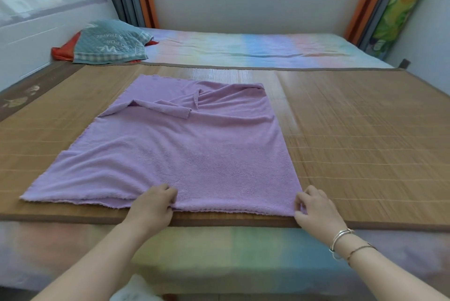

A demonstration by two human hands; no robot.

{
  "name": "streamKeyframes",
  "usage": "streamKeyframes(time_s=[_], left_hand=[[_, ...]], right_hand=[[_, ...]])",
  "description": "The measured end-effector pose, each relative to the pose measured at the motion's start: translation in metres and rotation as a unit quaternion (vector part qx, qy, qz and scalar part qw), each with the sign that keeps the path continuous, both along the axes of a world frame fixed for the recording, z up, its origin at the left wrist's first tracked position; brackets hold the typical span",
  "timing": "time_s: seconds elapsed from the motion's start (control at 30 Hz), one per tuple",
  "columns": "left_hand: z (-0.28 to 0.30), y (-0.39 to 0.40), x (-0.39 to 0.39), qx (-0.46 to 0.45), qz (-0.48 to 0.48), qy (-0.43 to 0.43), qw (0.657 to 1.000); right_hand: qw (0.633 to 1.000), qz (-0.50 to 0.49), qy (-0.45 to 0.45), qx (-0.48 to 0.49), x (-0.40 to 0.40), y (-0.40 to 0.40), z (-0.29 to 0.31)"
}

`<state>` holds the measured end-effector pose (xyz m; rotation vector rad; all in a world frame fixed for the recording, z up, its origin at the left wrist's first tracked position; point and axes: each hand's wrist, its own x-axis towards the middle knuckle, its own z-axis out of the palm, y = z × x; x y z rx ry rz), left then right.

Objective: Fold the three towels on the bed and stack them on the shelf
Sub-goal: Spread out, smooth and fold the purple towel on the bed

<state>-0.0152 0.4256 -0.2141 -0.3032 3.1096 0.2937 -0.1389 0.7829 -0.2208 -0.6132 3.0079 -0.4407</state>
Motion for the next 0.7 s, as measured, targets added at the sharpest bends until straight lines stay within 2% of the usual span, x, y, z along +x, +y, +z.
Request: streamKeyframes(time_s=[0.07, 0.13, 0.2, 0.33, 0.43, 0.53, 0.7], left_hand=[[0.001, 0.004, -0.003, -0.028, -0.021, -0.015, 0.999], [0.002, 0.011, -0.008, -0.041, -0.040, -0.023, 0.998], [0.001, 0.021, -0.016, -0.043, -0.052, -0.033, 0.997], [0.001, 0.042, -0.036, -0.064, -0.024, -0.048, 0.996], [0.006, 0.059, -0.052, -0.056, -0.004, -0.058, 0.997], [0.013, 0.080, -0.067, -0.011, -0.021, -0.056, 0.998], [0.016, 0.134, -0.077, 0.077, -0.062, -0.088, 0.991]], right_hand=[[0.991, -0.088, -0.062, -0.084, -0.006, -0.004, 0.002], [0.966, -0.169, -0.093, -0.172, -0.018, -0.009, 0.005], [0.956, -0.195, -0.125, -0.179, -0.030, -0.014, 0.009], [0.983, -0.084, -0.145, -0.068, -0.041, -0.023, 0.012], [0.992, -0.032, -0.107, 0.051, -0.047, -0.021, 0.015], [0.988, -0.031, -0.057, 0.142, -0.055, -0.006, 0.024], [0.965, -0.061, -0.087, 0.240, -0.067, 0.044, 0.032]])
